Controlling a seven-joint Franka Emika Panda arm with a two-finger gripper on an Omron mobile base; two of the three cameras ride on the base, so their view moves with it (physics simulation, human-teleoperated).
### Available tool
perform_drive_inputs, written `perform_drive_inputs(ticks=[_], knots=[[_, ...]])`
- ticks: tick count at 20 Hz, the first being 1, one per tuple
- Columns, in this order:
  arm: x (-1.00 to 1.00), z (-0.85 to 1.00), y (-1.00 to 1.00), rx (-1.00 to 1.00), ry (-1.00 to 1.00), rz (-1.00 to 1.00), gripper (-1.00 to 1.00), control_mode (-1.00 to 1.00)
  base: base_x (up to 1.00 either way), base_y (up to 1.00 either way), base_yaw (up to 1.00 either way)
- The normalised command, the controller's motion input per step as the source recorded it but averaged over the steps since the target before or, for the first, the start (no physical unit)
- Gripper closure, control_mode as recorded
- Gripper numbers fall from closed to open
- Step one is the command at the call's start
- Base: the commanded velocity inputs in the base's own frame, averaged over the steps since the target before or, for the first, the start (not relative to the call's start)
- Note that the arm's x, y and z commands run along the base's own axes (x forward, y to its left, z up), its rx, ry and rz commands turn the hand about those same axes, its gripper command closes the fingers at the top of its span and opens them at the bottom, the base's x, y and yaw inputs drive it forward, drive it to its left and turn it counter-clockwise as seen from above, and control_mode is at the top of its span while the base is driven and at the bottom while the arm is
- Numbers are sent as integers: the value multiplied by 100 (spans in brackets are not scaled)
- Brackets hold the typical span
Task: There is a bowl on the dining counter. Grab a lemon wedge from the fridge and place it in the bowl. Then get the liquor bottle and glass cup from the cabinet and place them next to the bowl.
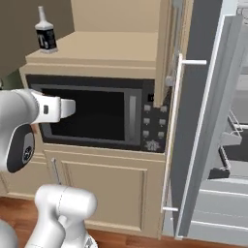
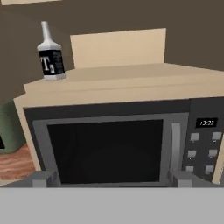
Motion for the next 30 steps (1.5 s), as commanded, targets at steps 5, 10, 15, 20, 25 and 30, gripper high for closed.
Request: perform_drive_inputs(ticks=[5, 10, 15, 20, 25, 30], knots=[[0, 0, 0, 0, 0, 0, -100, 100, 23, 32, -26], [0, 0, 0, 0, 0, 0, -100, 100, 35, 1, -12], [0, 0, 0, 0, 0, 0, -100, 100, 54, 8, -6], [0, 0, 0, 0, 0, 0, -100, 100, 24, 1, -2], [0, 0, 0, 0, 0, 0, -100, 100, 23, 9, 0], [0, 0, 0, 0, 0, 0, -100, 100, 26, 4, 6]])
